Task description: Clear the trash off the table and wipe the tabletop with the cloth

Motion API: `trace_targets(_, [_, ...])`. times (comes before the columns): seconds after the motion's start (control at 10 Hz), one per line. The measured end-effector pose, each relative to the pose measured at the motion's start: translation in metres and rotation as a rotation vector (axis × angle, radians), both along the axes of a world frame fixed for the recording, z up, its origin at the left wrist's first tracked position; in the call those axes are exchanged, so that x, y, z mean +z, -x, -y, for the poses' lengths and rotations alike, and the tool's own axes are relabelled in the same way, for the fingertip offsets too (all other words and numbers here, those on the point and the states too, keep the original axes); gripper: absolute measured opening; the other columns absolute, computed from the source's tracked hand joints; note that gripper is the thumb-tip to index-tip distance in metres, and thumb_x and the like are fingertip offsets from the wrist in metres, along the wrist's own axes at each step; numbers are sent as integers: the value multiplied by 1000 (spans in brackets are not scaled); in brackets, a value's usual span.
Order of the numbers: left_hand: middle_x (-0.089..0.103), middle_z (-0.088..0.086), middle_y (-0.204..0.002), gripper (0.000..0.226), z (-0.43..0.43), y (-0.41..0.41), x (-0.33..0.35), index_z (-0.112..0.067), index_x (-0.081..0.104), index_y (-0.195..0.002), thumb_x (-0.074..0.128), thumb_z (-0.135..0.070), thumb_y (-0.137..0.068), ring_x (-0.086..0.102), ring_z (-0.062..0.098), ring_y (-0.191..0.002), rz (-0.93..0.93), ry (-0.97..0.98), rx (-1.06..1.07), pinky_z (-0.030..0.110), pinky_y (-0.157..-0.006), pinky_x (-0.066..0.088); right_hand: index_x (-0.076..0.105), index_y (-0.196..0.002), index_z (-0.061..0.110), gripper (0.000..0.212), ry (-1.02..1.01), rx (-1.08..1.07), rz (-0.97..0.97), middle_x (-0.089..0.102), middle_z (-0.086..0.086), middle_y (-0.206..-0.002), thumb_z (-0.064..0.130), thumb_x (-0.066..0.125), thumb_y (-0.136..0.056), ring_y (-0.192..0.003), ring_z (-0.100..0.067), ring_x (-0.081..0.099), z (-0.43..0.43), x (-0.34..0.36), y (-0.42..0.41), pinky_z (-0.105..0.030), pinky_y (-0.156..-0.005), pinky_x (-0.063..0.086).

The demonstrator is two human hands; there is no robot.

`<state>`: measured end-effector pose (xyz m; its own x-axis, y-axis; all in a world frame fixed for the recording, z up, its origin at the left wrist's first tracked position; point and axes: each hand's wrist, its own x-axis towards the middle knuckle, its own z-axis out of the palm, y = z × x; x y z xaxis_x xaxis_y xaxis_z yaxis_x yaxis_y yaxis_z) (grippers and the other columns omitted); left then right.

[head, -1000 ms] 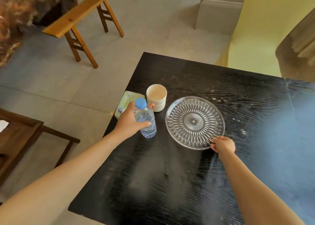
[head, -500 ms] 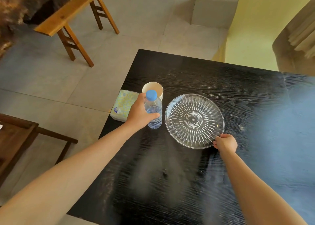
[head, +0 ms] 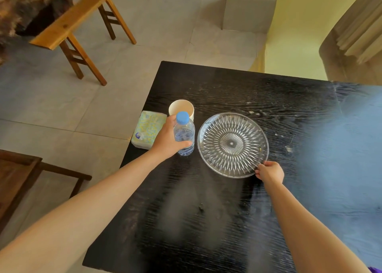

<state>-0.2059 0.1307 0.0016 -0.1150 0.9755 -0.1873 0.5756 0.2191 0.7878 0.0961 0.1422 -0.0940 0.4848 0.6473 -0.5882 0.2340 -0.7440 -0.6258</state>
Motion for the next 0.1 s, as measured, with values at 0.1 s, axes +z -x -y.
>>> trace_targets(0.1, [42, 2, -141, 78, 2, 9, 0, -17, 32, -136, 78, -12, -73, 44, 18, -129, 45, 31, -24, 28, -95, 43, 56, -116, 0, 30, 24, 50, 24, 67, -14, -87, 5, 56, -87, -70, -21, 64, 7, 5, 1, -43, -83, 57])
